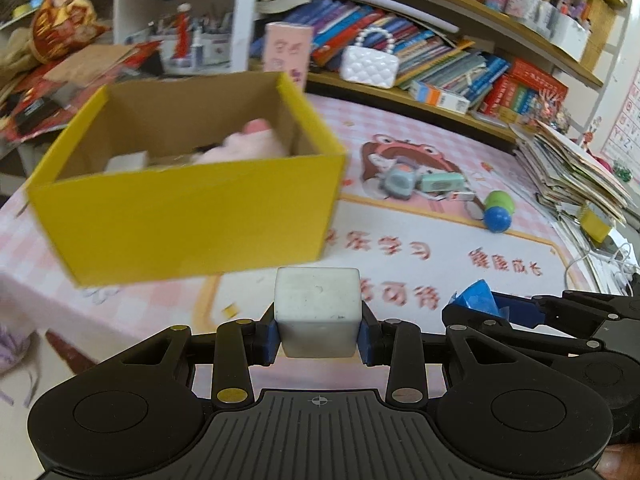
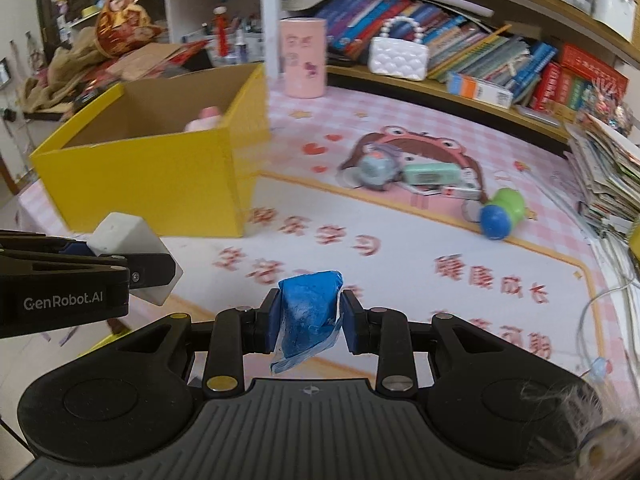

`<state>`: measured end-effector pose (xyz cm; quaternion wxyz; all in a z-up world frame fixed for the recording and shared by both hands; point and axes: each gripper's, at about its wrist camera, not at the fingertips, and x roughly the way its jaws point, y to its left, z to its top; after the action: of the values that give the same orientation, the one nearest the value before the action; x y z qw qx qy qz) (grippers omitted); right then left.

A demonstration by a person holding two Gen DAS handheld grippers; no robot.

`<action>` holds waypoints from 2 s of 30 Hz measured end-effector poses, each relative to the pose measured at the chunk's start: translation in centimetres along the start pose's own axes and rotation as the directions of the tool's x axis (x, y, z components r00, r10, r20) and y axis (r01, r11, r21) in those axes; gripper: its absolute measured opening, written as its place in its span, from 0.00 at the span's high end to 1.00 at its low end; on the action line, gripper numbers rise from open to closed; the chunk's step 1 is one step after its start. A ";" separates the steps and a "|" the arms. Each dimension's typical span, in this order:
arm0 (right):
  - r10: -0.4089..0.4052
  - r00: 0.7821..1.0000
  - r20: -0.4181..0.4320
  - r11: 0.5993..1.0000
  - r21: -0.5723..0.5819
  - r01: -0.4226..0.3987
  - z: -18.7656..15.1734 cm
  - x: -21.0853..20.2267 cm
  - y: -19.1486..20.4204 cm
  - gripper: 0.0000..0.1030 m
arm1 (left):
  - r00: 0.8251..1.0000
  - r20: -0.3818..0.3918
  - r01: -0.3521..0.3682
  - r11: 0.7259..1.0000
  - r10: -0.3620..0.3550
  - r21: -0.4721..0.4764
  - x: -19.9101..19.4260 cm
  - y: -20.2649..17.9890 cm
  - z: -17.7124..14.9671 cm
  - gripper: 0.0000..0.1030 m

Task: Organize objects
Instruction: 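Carry the blue cup in the right tool while the left tool carries the cube over the box, then open the left tool to drop the cube while the right tool releases the blue cup into the box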

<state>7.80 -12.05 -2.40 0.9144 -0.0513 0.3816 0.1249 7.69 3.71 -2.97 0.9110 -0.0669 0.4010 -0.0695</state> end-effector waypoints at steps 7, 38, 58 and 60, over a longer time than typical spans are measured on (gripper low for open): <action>0.033 0.999 -0.005 0.999 -0.020 -0.033 -1.0 -0.7 4.6 0.72 | 1.000 0.003 -0.026 0.999 0.026 -0.022 -2.5 3.5 -1.7 0.66; 0.096 0.994 0.049 0.991 -0.096 -0.091 -1.2 -2.4 15.3 0.72 | 0.990 0.100 -0.095 0.993 0.102 -0.073 -9.1 12.3 -4.1 0.66; 0.122 0.944 0.306 0.990 -0.112 -0.091 13.2 2.3 12.1 0.72 | 0.934 0.300 -0.185 0.981 0.193 -0.054 -4.9 11.8 7.7 0.66; 0.129 0.946 0.296 0.988 -0.125 -0.096 14.1 3.7 11.8 0.72 | 0.928 0.300 -0.218 0.975 0.221 -0.044 -3.7 11.4 8.4 0.66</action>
<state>16.80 2.68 4.91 0.9494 -0.0595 0.2315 0.2039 12.29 16.14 3.27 0.9633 -0.0362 0.2620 0.0458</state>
